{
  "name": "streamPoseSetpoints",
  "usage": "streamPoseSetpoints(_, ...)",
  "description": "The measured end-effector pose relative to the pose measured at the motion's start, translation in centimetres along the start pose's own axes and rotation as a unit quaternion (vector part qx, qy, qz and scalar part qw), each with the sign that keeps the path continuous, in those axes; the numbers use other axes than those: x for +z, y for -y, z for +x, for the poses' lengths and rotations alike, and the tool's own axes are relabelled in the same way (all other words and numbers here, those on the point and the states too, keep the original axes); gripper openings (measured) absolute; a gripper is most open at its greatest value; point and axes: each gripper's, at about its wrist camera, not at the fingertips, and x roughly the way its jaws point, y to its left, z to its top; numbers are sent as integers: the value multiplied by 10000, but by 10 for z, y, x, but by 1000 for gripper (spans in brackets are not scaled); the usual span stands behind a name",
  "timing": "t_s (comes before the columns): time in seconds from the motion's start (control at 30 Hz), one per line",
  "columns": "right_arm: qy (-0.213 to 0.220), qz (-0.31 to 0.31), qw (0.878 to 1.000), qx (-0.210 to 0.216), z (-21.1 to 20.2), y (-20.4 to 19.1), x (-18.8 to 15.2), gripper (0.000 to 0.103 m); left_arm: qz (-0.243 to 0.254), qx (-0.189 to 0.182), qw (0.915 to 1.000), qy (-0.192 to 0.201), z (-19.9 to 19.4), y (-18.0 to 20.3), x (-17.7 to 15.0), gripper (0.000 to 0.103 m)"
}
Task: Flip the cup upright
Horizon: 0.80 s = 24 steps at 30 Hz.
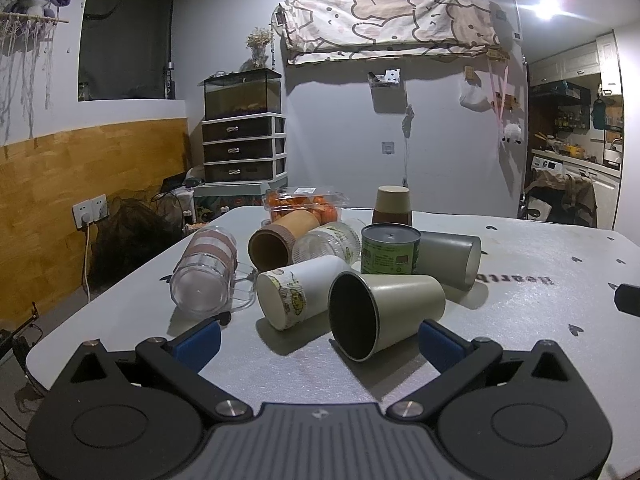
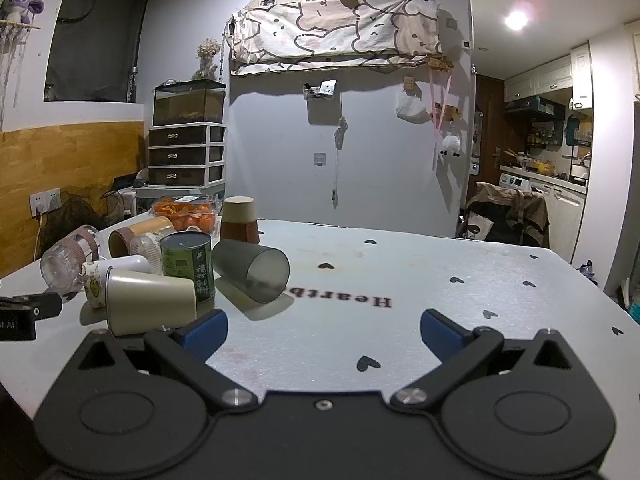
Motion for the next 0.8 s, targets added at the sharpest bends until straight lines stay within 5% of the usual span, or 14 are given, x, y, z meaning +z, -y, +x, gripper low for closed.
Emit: streamPoseSetpoints(0.8, 5, 0, 10000, 19, -1, 0, 0, 103, -167, -135, 9998, -33, 4, -6, -1, 103)
